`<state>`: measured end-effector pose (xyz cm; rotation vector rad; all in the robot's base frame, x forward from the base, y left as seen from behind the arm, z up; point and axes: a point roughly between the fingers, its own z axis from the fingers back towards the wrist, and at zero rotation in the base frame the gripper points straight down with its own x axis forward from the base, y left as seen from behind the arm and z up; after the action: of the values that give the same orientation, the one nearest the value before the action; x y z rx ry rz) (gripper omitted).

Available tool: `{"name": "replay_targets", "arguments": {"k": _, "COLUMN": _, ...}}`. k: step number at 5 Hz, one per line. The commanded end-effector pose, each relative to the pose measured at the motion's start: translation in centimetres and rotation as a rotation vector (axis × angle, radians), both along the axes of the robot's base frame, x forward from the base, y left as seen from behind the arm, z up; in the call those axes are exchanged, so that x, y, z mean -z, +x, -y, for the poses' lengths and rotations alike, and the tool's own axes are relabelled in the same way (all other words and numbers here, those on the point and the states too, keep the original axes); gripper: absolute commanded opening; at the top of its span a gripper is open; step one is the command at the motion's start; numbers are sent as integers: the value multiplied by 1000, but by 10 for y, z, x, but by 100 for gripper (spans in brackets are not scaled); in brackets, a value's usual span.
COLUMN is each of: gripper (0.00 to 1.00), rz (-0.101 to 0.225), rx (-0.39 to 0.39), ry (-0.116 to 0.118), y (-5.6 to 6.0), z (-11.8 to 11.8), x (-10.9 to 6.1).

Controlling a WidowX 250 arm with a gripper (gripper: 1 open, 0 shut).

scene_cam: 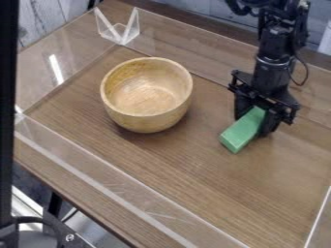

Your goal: Remove the green block from inside the brown bowl and put it on the table

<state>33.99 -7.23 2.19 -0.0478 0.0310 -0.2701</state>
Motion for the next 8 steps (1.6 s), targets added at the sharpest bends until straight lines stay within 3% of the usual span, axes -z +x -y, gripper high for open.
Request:
{"name": "replay_targets", "arguments": {"k": 1, "gripper": 0, "rz": 51, "rx": 2, "ry": -17, "y": 10, "z": 0, "x": -10}}
{"name": "replay_targets", "arguments": {"k": 8, "gripper": 0, "rz": 60, "rx": -20, "ry": -52, "y": 13, "z": -11, "x": 0}}
